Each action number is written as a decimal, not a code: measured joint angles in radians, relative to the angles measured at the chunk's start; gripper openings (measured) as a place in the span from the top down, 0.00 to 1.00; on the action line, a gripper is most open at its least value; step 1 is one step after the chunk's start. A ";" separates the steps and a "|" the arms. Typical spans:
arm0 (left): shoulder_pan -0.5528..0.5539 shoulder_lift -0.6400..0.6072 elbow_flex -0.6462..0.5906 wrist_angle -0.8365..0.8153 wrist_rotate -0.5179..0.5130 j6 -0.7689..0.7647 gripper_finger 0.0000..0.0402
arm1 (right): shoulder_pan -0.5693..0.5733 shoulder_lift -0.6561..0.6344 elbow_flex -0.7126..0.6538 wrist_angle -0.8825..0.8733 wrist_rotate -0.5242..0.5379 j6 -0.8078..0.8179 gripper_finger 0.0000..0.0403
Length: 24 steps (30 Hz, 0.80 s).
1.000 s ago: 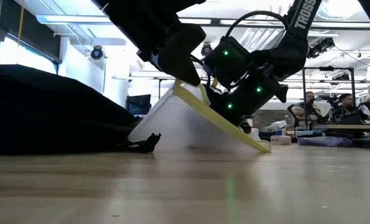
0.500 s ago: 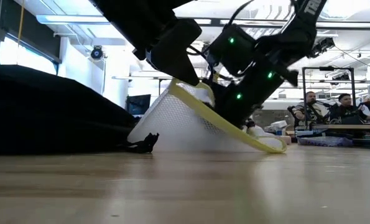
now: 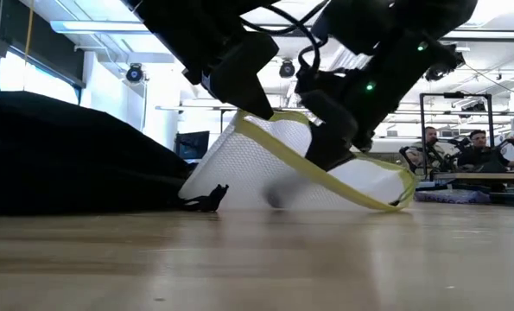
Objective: Unpack backpack
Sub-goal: Remove the black charger adapter from the transparent zip bag
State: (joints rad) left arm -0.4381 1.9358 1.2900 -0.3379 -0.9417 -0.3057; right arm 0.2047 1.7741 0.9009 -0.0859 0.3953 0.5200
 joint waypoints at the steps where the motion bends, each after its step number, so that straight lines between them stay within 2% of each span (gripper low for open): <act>1: 0.000 0.000 0.000 -0.001 0.000 -0.004 1.00 | 0.008 -0.004 0.000 -0.025 -0.009 0.010 1.00; 9: 0.000 0.000 0.000 -0.006 -0.001 -0.005 1.00 | 0.092 -0.033 0.000 -0.257 0.042 0.152 1.00; 19: 0.001 0.000 0.000 -0.004 0.018 -0.006 1.00 | 0.184 -0.033 0.000 -0.287 0.034 0.161 0.99; 21: 0.001 0.000 0.000 -0.004 0.028 -0.007 1.00 | 0.184 -0.033 0.001 -0.298 0.034 0.161 0.97; 24: 0.001 0.000 0.000 -0.003 0.028 -0.007 1.00 | 0.180 -0.033 0.001 -0.334 0.026 0.163 0.87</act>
State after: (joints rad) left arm -0.4370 1.9358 1.2900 -0.3408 -0.9138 -0.3126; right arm 0.3844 1.7409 0.9016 -0.4202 0.4209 0.6829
